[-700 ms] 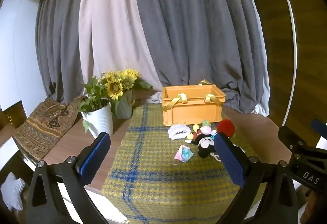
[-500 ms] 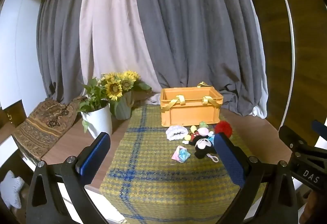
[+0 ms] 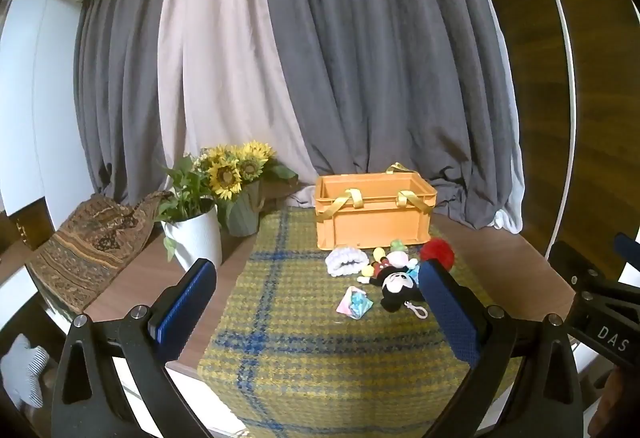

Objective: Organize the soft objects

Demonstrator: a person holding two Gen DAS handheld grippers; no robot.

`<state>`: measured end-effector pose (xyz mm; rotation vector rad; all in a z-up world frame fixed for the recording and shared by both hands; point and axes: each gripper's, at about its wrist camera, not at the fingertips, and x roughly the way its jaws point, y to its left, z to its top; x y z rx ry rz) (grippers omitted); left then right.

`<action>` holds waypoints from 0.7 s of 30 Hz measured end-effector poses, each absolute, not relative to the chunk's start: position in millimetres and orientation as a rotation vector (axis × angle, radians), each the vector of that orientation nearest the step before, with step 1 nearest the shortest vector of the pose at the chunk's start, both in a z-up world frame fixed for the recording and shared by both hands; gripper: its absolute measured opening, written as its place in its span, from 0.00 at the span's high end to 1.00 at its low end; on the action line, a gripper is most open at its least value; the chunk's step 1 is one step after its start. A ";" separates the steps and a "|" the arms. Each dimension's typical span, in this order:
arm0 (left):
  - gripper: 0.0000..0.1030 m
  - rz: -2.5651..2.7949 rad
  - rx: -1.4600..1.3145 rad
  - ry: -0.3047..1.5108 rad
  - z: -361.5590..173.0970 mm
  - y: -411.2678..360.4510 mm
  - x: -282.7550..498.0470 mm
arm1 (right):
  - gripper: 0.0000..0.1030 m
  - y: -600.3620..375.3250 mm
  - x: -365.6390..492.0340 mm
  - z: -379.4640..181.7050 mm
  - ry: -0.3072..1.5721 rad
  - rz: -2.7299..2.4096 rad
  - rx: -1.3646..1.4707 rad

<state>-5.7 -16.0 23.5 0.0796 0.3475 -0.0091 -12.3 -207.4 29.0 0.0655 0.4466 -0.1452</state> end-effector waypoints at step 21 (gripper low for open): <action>0.00 -0.008 0.069 0.332 14.1 -8.7 -7.5 | 0.02 -202.3 -11.3 23.5 0.423 -0.135 0.065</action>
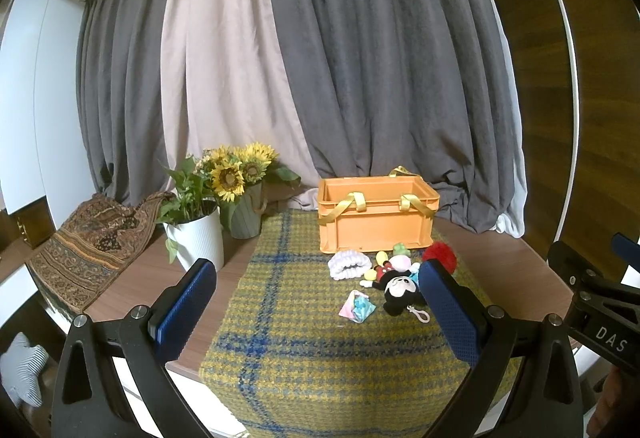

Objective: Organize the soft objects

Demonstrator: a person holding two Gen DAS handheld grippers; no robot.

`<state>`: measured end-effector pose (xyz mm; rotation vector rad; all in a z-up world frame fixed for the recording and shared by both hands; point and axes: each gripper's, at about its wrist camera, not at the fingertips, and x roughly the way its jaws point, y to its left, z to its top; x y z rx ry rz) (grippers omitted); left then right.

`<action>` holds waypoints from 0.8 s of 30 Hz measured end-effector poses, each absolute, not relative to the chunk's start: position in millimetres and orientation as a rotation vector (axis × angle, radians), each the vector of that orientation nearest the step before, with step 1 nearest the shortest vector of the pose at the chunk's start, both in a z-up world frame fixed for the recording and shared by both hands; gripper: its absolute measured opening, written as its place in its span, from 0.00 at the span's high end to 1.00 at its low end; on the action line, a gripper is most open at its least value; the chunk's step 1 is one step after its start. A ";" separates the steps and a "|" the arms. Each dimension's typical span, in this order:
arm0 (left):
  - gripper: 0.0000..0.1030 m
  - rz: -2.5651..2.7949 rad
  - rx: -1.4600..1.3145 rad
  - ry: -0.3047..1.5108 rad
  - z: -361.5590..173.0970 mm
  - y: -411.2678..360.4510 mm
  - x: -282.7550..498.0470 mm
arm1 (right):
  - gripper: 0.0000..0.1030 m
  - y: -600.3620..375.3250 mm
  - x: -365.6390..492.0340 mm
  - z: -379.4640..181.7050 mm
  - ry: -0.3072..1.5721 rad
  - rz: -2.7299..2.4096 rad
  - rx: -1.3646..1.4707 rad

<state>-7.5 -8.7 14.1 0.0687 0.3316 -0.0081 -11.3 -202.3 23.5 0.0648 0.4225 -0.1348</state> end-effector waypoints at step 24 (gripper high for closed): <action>0.00 -0.010 0.069 0.328 15.3 -15.7 -2.3 | 0.02 -211.6 -8.4 24.2 0.414 -0.139 0.072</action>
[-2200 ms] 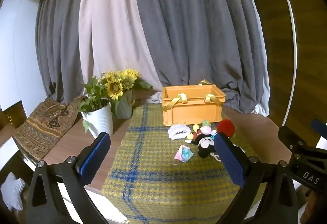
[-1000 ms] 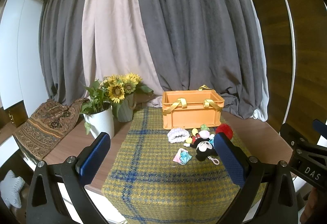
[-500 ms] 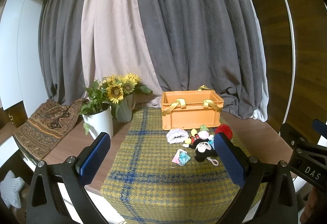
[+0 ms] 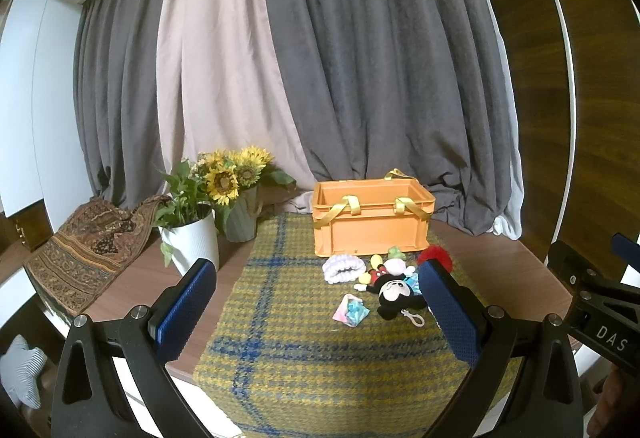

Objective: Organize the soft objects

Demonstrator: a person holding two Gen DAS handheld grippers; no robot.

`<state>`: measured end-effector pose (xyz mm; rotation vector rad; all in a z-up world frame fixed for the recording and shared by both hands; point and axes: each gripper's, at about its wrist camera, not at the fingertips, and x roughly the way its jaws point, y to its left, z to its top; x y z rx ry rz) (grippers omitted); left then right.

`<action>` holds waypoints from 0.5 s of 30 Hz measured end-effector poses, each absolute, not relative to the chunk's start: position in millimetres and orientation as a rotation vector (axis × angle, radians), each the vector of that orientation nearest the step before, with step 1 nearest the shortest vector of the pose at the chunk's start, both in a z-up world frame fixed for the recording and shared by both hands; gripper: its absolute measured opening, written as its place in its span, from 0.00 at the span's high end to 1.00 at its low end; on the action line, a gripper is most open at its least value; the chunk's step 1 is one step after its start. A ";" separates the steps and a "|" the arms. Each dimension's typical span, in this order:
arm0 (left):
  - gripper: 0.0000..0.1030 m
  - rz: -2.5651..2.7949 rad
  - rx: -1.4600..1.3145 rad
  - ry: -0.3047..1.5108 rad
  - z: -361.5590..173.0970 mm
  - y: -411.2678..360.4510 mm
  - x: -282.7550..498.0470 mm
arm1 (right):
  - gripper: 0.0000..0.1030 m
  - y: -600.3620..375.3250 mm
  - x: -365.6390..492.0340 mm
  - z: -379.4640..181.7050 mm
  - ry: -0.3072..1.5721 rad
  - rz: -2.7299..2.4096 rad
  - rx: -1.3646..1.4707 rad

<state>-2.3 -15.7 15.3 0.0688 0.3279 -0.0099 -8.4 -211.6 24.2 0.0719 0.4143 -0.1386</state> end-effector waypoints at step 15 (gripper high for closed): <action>0.00 -0.013 0.070 0.329 12.9 -20.1 -1.3 | 0.02 -213.4 -9.3 23.4 0.412 -0.140 0.073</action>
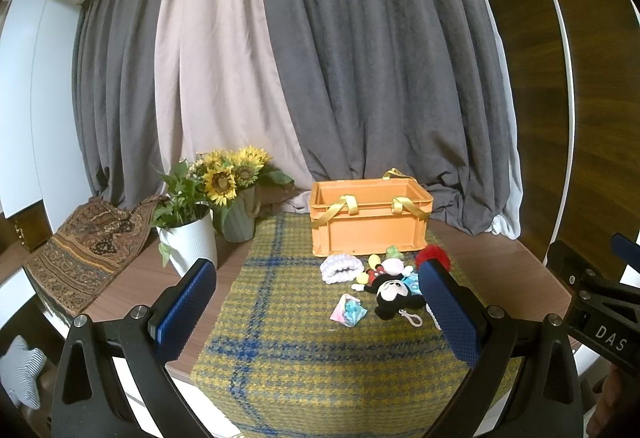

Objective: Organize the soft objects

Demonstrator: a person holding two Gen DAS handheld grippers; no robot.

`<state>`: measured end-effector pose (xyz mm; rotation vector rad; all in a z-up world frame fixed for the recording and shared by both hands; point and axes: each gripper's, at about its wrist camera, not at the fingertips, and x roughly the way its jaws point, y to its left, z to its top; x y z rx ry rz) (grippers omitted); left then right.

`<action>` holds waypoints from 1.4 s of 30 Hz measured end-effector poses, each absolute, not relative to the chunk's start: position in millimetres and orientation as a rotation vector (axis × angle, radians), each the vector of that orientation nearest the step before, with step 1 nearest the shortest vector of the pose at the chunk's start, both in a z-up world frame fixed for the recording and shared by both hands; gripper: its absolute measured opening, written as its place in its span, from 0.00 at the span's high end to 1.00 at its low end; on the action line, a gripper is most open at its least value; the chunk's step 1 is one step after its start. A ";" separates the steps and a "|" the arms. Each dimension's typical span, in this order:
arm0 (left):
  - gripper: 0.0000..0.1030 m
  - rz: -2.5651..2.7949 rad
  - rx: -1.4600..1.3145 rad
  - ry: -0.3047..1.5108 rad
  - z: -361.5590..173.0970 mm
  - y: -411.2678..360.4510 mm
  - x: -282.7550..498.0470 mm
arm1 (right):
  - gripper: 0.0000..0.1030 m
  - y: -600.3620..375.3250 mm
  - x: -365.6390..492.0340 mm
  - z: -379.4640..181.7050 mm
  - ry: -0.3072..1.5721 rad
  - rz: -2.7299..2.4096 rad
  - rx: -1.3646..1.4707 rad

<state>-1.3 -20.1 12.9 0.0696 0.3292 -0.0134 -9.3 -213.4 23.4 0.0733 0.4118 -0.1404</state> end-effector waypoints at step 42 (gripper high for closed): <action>0.02 -0.115 0.166 0.580 -104.9 -26.4 150.6 | 0.04 -207.3 119.5 -85.3 0.672 -0.189 0.032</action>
